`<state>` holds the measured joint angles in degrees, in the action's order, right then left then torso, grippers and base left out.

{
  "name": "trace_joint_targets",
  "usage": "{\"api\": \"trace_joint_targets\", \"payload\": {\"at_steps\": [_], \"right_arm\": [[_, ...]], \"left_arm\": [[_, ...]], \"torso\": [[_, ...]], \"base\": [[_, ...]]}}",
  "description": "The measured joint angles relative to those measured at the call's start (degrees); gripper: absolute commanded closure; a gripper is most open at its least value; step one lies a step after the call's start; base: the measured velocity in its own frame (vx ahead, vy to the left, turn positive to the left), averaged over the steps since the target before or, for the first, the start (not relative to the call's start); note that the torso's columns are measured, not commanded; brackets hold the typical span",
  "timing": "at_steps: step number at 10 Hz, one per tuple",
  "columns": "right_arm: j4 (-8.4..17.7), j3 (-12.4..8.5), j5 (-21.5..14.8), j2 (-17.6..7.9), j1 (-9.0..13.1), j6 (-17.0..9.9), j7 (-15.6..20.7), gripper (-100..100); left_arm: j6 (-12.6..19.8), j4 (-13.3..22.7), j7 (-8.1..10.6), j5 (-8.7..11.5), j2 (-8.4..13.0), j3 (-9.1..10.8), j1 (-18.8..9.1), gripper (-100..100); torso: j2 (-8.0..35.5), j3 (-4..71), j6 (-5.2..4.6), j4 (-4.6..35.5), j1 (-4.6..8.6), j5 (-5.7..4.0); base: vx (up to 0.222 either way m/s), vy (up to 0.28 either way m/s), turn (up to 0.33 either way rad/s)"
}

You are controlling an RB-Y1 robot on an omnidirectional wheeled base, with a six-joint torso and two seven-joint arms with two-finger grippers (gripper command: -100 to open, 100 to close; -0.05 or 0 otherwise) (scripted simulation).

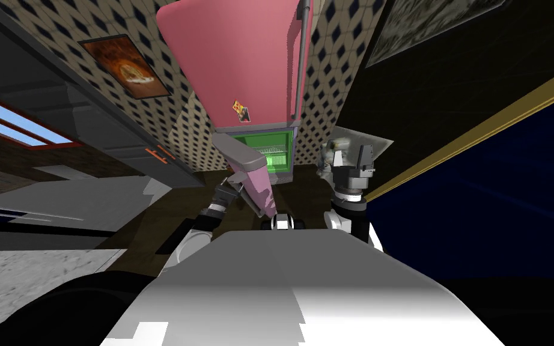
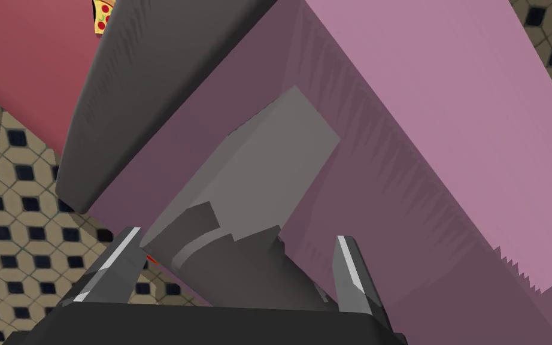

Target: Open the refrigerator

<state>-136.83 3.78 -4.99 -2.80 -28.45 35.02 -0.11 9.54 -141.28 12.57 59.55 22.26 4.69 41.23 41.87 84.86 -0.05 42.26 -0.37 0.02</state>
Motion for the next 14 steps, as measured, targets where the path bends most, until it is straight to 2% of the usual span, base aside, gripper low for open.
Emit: {"api": "trace_joint_targets", "payload": {"at_steps": [8, 10, 11, 12, 13, 14], "right_arm": [[0.00, 0.00, 0.00, 0.00, -0.01, 0.00, 0.00, 0], [0.00, 0.00, 0.00, 0.00, 0.00, 0.00, 0.00, 0], [0.00, -0.01, 0.00, 0.00, -0.01, 0.00, 0.00, 0], [0.00, 0.00, 0.00, 0.01, -0.03, 0.00, 0.00, 0], [-0.01, 0.02, 0.00, 0.02, -0.03, 0.01, 0.00, 0], [-0.01, 0.02, 0.00, 0.03, -0.03, 0.01, 0.00, 0]], "left_arm": [[0.42, 0.22, -1.20, 1.45, 2.81, -3.21, -1.83, 100], [-0.05, 0.29, -1.43, 2.28, 4.15, -3.78, -2.23, 100], [-0.17, 0.24, -1.57, 2.43, 4.44, -4.00, -2.38, -100], [-0.08, -0.37, -1.61, 3.30, 4.98, -3.28, -1.85, -100], [-0.18, -1.04, -1.57, 4.98, 6.19, -1.91, -1.16, -100], [-0.35, -1.66, -1.55, 6.84, 7.52, -0.51, -0.52, -100]], "torso": [[-0.41, 0.27, -0.05, -0.10, 0.11, -0.03], [-0.11, 0.08, 0.00, -0.06, -0.15, 0.06], [-0.10, 0.02, 0.06, -0.06, 0.00, 0.06], [-0.18, 0.07, 0.08, -0.11, 0.67, -0.10], [-0.13, 0.04, 0.00, -0.14, 1.12, -0.24], [0.02, -0.04, -0.04, -0.11, 1.05, -0.24]], "base": [[-0.117, 0.250, -0.091], [-0.145, 0.264, -0.105], [-0.037, 0.098, 0.035], [0.038, -0.039, 0.102], [0.072, -0.082, 0.096], [0.081, -0.085, 0.073]]}}
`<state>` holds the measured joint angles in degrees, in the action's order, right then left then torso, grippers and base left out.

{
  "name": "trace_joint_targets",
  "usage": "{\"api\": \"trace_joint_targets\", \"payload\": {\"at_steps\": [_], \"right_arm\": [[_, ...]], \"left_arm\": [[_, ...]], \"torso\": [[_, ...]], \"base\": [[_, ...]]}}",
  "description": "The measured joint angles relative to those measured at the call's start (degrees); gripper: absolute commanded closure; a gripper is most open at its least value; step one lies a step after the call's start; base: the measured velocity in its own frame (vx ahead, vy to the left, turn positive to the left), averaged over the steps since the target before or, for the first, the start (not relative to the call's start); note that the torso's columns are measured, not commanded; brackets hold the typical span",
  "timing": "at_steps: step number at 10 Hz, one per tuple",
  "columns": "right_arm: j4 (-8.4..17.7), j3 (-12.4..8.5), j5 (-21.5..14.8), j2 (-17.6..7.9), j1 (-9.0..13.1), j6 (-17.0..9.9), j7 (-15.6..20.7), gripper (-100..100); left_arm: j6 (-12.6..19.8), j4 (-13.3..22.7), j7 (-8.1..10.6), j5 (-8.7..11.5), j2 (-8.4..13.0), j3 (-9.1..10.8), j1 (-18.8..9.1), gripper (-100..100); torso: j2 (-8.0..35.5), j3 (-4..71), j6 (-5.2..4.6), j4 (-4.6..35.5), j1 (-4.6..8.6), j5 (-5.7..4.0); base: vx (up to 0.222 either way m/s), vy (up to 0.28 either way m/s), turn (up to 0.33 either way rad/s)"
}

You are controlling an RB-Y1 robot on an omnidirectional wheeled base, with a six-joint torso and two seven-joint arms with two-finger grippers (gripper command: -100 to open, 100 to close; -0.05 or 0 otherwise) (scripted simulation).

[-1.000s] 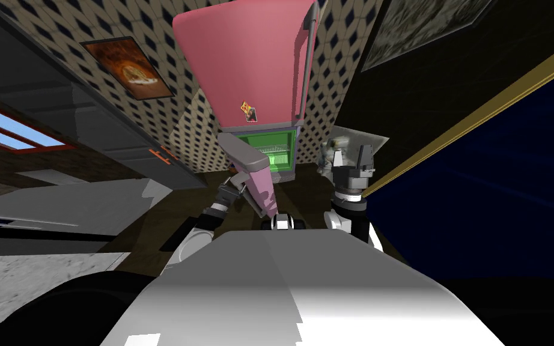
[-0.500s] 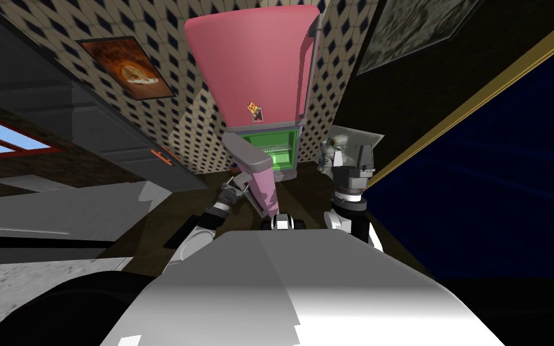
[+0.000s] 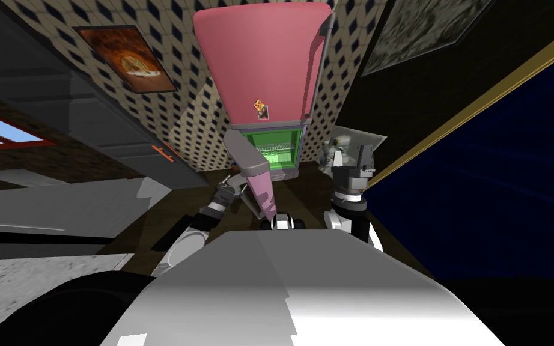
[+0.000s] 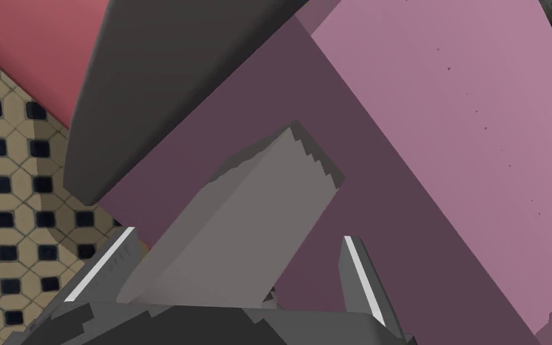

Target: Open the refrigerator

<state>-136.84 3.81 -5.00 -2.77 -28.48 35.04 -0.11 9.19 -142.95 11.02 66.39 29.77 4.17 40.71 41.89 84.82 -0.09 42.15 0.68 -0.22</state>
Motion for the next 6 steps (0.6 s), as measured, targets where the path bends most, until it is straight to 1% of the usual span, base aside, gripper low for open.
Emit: {"api": "trace_joint_targets", "payload": {"at_steps": [1, 2, 3, 5, 6], "right_arm": [[0.00, 0.00, 0.00, 0.00, 0.00, 0.00, 0.00, 0], [0.00, 0.00, 0.00, 0.00, 0.00, 0.00, 0.00, 0], [0.00, 0.00, 0.00, 0.00, 0.01, 0.00, 0.00, 0], [0.01, -0.01, 0.00, -0.01, 0.01, 0.00, 0.00, 0], [0.01, -0.01, 0.00, -0.01, 0.01, 0.00, 0.00, 0]], "left_arm": [[0.83, -1.05, 0.08, 1.07, 0.13, 1.29, 0.70, -100], [1.32, -2.16, 0.20, 2.55, 1.24, 2.83, 1.65, -100], [1.04, -2.45, 0.12, 3.65, 2.11, 3.32, 1.98, -100], [0.13, -3.46, -0.44, 7.29, 5.06, 5.11, 4.05, -100], [0.80, -3.98, -0.42, 8.43, 5.62, 6.18, 4.56, -100]], "torso": [[0.17, -0.08, -0.02, 0.11, -0.34, 0.06], [0.26, -0.12, -0.01, 0.15, -0.61, 0.13], [0.39, -0.22, 0.04, 0.18, -0.85, 0.23], [0.60, -0.28, 0.11, 0.41, -0.77, 0.11], [0.58, -0.21, 0.06, 0.54, -0.59, -0.03]], "base": [[0.065, -0.085, 0.085], [0.038, -0.056, 0.009], [0.018, -0.039, 0.039], [0.033, -0.034, 0.088], [0.047, -0.044, 0.073]]}}
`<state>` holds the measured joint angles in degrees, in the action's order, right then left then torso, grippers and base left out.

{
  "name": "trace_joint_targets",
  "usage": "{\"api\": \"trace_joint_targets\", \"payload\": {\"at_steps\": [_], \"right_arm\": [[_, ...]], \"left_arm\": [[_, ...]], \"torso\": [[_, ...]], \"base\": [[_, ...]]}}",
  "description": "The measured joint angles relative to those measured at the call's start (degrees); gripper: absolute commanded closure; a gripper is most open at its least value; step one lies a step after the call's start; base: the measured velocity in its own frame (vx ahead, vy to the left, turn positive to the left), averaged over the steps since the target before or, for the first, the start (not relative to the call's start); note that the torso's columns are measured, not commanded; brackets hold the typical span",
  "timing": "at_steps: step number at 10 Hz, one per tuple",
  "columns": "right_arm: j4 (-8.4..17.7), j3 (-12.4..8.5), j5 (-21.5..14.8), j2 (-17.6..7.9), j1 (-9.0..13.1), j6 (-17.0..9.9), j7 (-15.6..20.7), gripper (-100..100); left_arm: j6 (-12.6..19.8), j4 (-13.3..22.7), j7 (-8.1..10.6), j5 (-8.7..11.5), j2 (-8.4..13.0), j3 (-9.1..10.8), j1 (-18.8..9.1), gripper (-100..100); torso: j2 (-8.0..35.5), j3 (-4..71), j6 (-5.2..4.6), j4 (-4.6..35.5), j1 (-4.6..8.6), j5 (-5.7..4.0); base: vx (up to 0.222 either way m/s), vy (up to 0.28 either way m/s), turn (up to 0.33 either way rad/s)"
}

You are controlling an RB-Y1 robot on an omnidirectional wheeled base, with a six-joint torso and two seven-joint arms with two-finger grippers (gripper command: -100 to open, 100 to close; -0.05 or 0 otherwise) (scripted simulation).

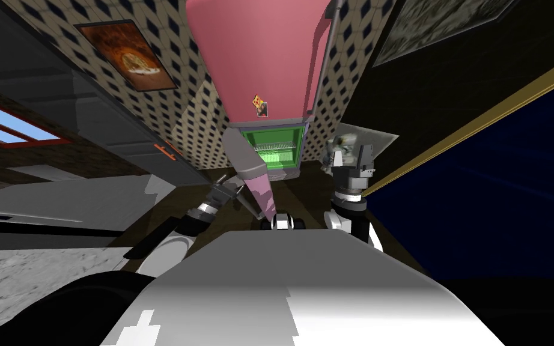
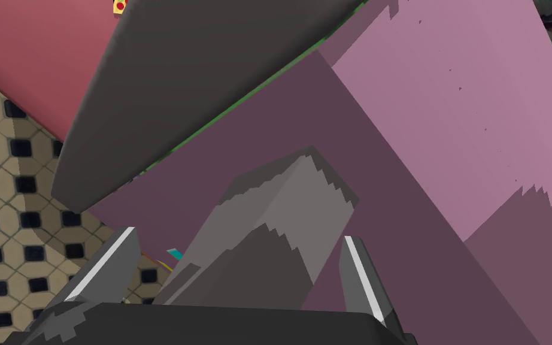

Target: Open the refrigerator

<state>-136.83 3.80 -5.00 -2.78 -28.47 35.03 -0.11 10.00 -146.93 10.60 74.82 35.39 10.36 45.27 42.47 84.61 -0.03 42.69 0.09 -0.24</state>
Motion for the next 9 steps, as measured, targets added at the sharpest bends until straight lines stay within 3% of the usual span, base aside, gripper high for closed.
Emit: {"api": "trace_joint_targets", "payload": {"at_steps": [2, 3, 4, 9], "right_arm": [[0.00, 0.00, 0.00, 0.00, 0.00, 0.00, 0.00, 0], [0.00, 0.00, 0.00, 0.00, 0.00, 0.00, 0.00, 0], [0.00, 0.00, 0.00, 0.00, 0.01, 0.00, 0.00, 0], [0.00, 0.00, 0.00, 0.00, 0.01, 0.00, 0.00, 0]], "left_arm": [[0.85, -0.89, 0.12, 2.04, 1.31, 1.83, 1.11, -100], [-0.19, -1.49, -0.66, 4.35, 3.04, 2.58, 2.56, -100], [-0.35, -1.41, -0.89, 4.65, 3.27, 2.58, 2.87, 0], [-0.09, -1.01, -0.94, 4.55, 3.28, 2.50, 3.03, 0]], "torso": [[0.03, 0.09, -0.15, 0.13, 0.26, -0.20], [0.17, 0.04, -0.12, 0.22, 0.35, -0.28], [0.16, -0.07, -0.08, 0.03, 0.30, -0.14], [-0.13, -0.06, 0.03, -0.38, -0.08, 0.23]], "base": [[0.023, -0.029, 0.040], [0.011, -0.010, 0.020], [0.000, 0.000, 0.000], [0.001, 0.000, 0.000]]}}
